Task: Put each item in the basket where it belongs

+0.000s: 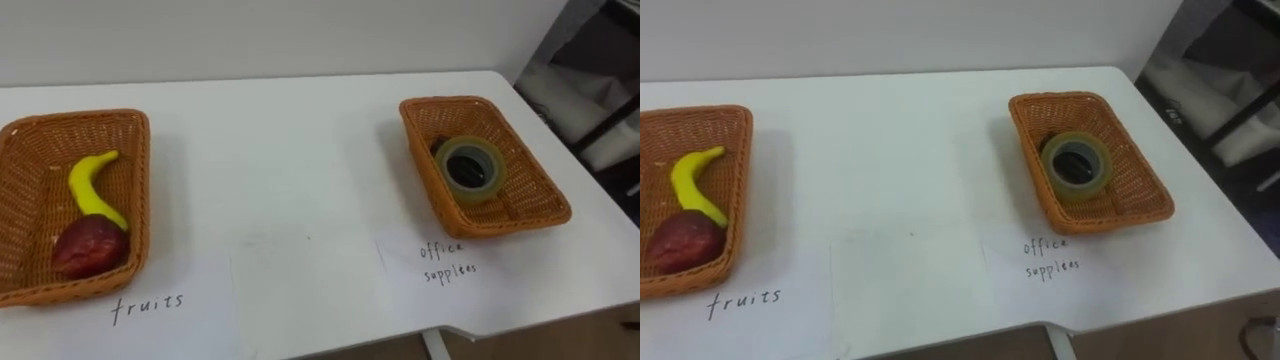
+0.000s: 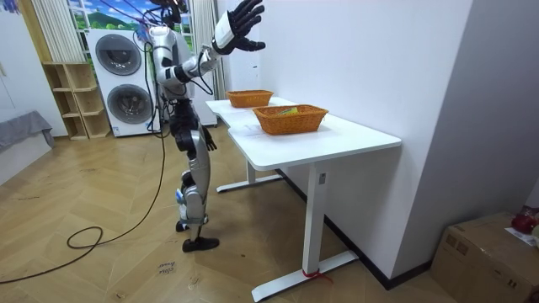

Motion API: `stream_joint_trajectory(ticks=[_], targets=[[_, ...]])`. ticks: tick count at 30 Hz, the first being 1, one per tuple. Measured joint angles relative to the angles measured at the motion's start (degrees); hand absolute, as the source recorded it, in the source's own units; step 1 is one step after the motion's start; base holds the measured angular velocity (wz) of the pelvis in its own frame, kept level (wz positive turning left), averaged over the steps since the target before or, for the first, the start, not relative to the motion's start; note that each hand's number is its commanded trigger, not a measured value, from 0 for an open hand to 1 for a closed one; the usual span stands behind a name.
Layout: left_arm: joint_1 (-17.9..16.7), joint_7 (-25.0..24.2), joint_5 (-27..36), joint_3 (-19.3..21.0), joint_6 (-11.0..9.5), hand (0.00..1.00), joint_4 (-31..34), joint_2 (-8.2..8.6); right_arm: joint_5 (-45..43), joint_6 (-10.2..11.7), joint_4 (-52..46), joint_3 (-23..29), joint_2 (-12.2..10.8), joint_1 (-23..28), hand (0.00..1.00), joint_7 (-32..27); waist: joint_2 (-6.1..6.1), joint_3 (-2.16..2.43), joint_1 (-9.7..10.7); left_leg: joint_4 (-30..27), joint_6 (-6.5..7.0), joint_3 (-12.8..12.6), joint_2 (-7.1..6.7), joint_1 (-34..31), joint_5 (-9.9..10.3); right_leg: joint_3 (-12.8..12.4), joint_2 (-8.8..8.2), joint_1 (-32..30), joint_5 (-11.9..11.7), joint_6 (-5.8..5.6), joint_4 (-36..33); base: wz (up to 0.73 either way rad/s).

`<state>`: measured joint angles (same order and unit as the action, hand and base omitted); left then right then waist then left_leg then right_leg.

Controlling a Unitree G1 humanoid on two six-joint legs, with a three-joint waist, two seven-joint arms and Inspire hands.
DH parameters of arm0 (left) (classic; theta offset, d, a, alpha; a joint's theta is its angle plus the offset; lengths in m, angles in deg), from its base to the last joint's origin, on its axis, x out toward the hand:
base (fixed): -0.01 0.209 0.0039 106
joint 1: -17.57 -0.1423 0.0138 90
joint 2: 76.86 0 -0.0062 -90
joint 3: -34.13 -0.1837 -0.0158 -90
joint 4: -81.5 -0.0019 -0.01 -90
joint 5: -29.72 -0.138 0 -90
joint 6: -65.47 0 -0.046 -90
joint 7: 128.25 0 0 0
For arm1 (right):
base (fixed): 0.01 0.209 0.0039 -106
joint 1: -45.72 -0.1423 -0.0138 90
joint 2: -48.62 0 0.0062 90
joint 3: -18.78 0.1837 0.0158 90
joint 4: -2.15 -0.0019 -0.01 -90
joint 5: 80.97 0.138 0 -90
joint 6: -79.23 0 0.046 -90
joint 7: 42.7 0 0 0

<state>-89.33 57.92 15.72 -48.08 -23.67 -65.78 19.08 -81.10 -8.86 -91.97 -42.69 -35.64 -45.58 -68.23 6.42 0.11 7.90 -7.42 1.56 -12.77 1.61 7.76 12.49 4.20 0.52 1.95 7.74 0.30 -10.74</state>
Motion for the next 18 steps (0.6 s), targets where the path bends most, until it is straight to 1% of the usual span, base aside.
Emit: stream_joint_trajectory(ticks=[3,5,7,9,10,11,13,14,18], targets=[[-0.12,0.69,-0.02,0.00,-0.03,0.00,0.02,0.00,0.31,0.15,0.00,0.06,0.35,3.05,0.00,-0.23,0.12,0.06,-0.08,0.09,0.02,-0.02,0.00,-0.08,0.10,-0.32,0.09,-0.13,0.00,0.00,0.00,0.00],[0.07,0.91,-0.05,-0.12,0.05,0.00,0.01,0.00,0.78,0.18,0.04,0.06,0.34,5.42,0.00,-1.31,-0.34,-0.08,-0.14,0.10,0.01,-0.08,0.03,-0.09,0.15,-0.67,0.12,-0.14,0.00,0.00,0.04,0.00],[0.00,1.04,0.07,-0.26,0.15,0.00,0.05,0.06,3.30,0.17,0.43,0.06,0.31,6.95,0.00,-2.35,-0.48,-0.03,-0.18,0.10,0.00,-0.08,0.03,-0.07,0.17,-0.77,0.14,-0.10,0.00,0.00,0.05,0.00],[0.02,1.10,0.78,-0.52,0.43,0.00,0.11,0.10,4.65,0.17,1.30,0.00,0.13,8.17,0.00,-3.79,-0.89,-0.04,-0.21,0.09,0.00,-0.08,0.03,-0.05,0.17,-0.79,0.15,-0.08,0.00,0.00,0.05,0.00],[-0.03,1.20,0.98,-0.58,0.48,0.00,0.26,0.16,5.04,0.29,2.58,0.01,-0.08,8.97,0.00,-4.73,-1.20,-0.05,-0.13,0.08,0.00,-0.08,0.04,-0.08,0.17,-0.80,0.15,-0.09,0.00,0.00,0.08,0.00],[-0.37,1.28,0.96,-0.59,0.51,0.00,0.87,0.21,5.47,0.50,4.78,0.01,-0.36,9.62,0.00,-5.44,-1.18,0.00,-0.18,0.08,-0.02,-0.08,0.07,-0.07,0.19,-0.78,0.17,-0.09,0.00,0.00,0.07,0.00],[-0.49,1.40,0.94,-0.60,0.63,0.00,1.22,0.21,6.42,0.41,7.92,0.03,-1.28,9.72,0.00,-6.65,-1.37,0.02,-0.20,0.07,-0.04,-0.10,0.07,-0.10,0.21,-0.76,0.20,-0.14,0.00,0.00,0.06,-0.02],[-0.47,1.68,0.93,-0.70,0.91,0.00,1.22,0.27,6.86,0.29,9.22,0.03,-1.74,9.74,0.00,-7.27,-1.73,0.17,-0.20,0.06,-0.05,-0.23,0.08,-0.21,0.23,-0.76,0.22,-0.33,0.00,0.00,0.02,-0.06],[-0.58,2.43,0.82,-0.70,1.75,0.00,1.24,0.33,8.54,0.01,13.34,0.03,-2.41,10.42,0.00,-10.55,-2.20,0.41,-0.13,-0.08,-0.05,-0.45,0.11,-0.59,0.23,-0.82,0.23,-0.72,-0.04,0.07,-0.11,-0.03]])
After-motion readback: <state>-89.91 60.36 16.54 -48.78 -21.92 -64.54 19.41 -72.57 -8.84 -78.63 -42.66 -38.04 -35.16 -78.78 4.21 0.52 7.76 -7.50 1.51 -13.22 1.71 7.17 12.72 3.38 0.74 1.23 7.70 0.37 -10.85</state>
